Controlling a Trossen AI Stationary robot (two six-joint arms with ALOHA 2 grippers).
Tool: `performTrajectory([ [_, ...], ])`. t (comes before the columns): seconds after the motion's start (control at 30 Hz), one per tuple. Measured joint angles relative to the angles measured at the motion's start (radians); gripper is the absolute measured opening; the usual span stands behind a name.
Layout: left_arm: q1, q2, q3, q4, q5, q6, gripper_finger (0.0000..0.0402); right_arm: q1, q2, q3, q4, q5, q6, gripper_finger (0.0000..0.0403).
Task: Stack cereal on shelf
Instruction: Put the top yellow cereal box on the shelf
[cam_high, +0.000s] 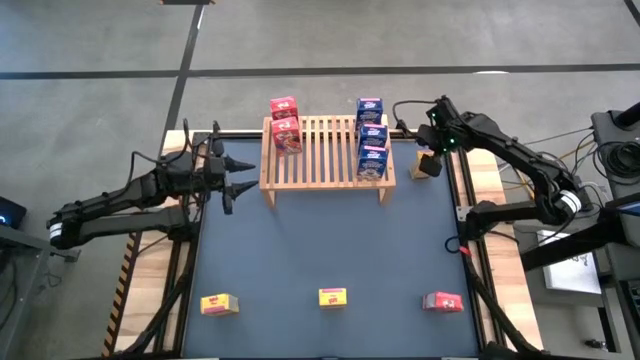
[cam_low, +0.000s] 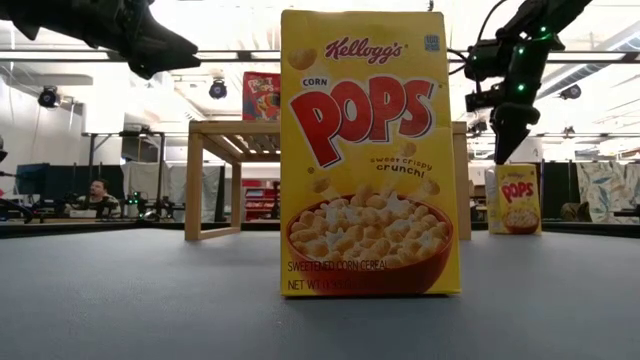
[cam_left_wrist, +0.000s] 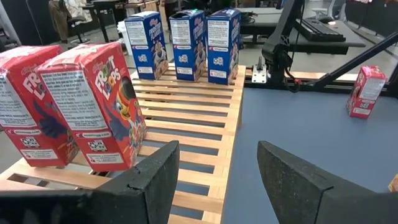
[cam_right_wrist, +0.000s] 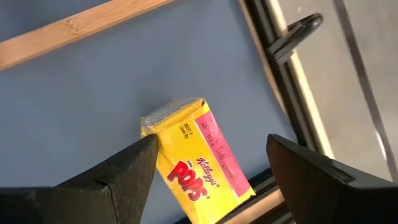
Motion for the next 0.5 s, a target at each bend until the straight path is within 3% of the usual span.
performTrajectory([
  [0.5, 0.000, 0.000, 0.000, -0.008, 0.000, 0.009, 0.0200, 0.000, 0.004, 0.030, -0.088, -0.009, -0.106, 0.0292],
])
